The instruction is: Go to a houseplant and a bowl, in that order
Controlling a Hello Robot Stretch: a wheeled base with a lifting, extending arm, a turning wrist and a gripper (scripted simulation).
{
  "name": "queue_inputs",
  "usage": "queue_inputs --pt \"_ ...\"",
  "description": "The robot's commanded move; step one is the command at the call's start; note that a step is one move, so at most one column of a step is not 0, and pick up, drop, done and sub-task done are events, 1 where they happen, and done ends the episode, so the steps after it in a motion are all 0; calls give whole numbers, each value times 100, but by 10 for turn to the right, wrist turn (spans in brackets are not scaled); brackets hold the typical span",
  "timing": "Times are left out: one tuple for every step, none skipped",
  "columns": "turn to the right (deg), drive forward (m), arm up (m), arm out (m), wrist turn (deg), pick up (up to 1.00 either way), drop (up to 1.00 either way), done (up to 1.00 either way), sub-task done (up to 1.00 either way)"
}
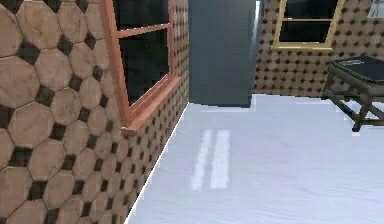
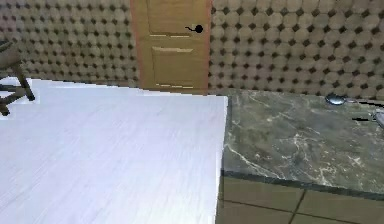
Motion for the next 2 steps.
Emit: queue_inputs --pt "0 20 0 0 0 0 0 0 0" --pt "300 0 0 0 0 0 0 0 0"
